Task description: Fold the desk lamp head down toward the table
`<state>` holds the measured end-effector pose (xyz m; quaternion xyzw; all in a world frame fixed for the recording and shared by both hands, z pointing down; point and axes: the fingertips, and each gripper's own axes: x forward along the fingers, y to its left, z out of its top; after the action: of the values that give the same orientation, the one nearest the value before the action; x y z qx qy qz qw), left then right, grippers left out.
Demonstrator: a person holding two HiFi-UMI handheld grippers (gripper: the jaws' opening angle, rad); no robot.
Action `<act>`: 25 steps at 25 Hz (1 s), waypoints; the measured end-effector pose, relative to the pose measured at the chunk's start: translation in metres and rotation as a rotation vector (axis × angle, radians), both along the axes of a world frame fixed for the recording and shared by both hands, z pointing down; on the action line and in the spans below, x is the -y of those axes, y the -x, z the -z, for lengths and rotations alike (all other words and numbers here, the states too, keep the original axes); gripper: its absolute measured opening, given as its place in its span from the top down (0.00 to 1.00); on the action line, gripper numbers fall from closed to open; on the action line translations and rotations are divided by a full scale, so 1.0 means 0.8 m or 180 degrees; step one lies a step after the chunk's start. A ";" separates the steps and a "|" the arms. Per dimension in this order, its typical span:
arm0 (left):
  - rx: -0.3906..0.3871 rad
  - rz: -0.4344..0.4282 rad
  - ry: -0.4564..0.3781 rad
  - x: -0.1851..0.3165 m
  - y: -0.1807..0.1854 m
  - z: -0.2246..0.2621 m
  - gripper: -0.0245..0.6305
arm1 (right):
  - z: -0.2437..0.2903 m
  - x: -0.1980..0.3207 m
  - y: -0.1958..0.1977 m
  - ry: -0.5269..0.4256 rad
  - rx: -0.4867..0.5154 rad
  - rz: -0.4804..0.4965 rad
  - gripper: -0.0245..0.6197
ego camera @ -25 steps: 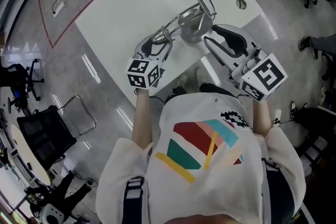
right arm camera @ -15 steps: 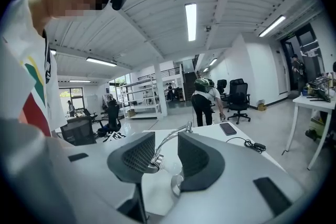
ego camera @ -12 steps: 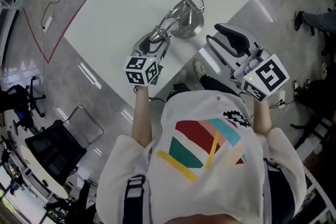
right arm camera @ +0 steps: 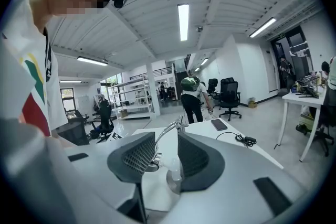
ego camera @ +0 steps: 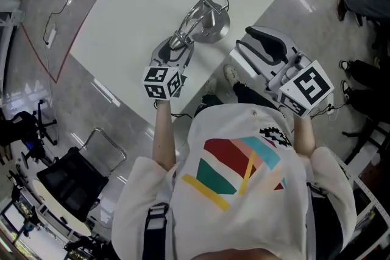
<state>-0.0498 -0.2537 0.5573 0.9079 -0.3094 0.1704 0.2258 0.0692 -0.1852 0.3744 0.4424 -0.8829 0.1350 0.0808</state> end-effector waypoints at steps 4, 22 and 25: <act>-0.0013 0.0130 -0.0069 -0.004 0.003 0.004 0.50 | 0.007 0.001 0.009 -0.0040 0.0058 0.0063 0.75; -0.0248 0.0931 -0.0649 -0.015 0.081 0.092 0.50 | 0.037 0.008 0.033 -0.0270 0.0267 0.0265 0.75; -0.0251 0.0914 -0.1045 -0.006 0.075 0.161 0.61 | 0.053 0.016 0.036 -0.0403 0.0323 0.0259 0.75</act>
<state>-0.1099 -0.2488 0.4288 0.8850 -0.4501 0.0482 0.1089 0.0407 -0.1983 0.3321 0.4030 -0.9099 0.0978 0.0133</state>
